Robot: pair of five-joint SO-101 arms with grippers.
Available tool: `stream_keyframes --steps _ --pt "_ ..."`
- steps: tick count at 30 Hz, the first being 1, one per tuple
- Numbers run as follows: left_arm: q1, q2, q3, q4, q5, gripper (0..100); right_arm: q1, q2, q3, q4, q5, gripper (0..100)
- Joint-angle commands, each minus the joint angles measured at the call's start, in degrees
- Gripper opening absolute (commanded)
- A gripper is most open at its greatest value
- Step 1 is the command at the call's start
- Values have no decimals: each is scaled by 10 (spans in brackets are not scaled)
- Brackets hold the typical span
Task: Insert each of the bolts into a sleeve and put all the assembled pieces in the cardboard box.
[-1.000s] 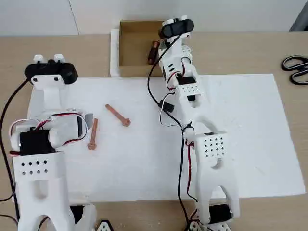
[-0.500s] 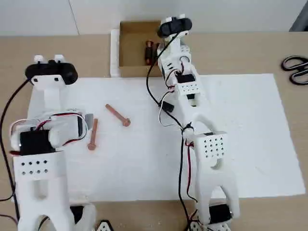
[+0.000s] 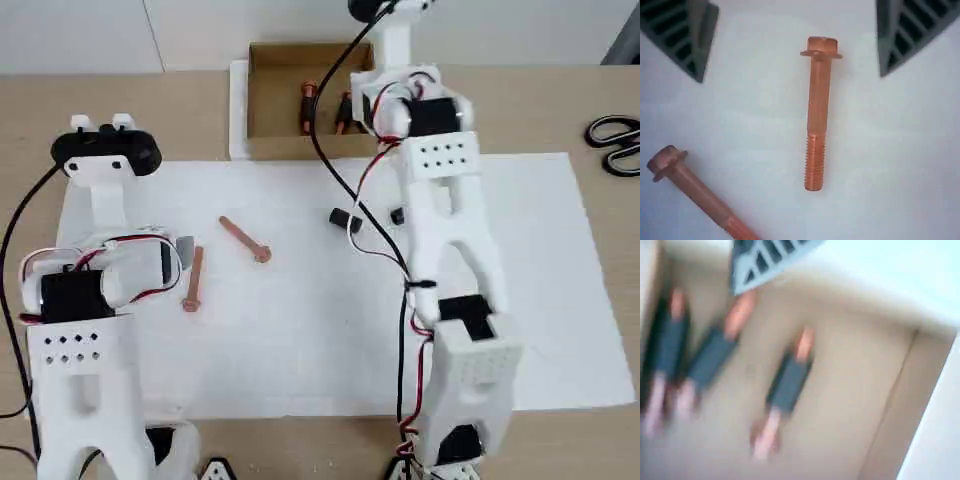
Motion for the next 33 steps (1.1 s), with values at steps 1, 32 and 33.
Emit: stream_keyframes --steps 1,32,33 --pt "0 -1 0 3 0 216 -10 -90 -33 126 3 180" --pt "-3 -4 55 4 1 216 27 36 28 317 -396 180" --pt "-3 -4 53 4 1 216 27 48 28 316 -411 180"
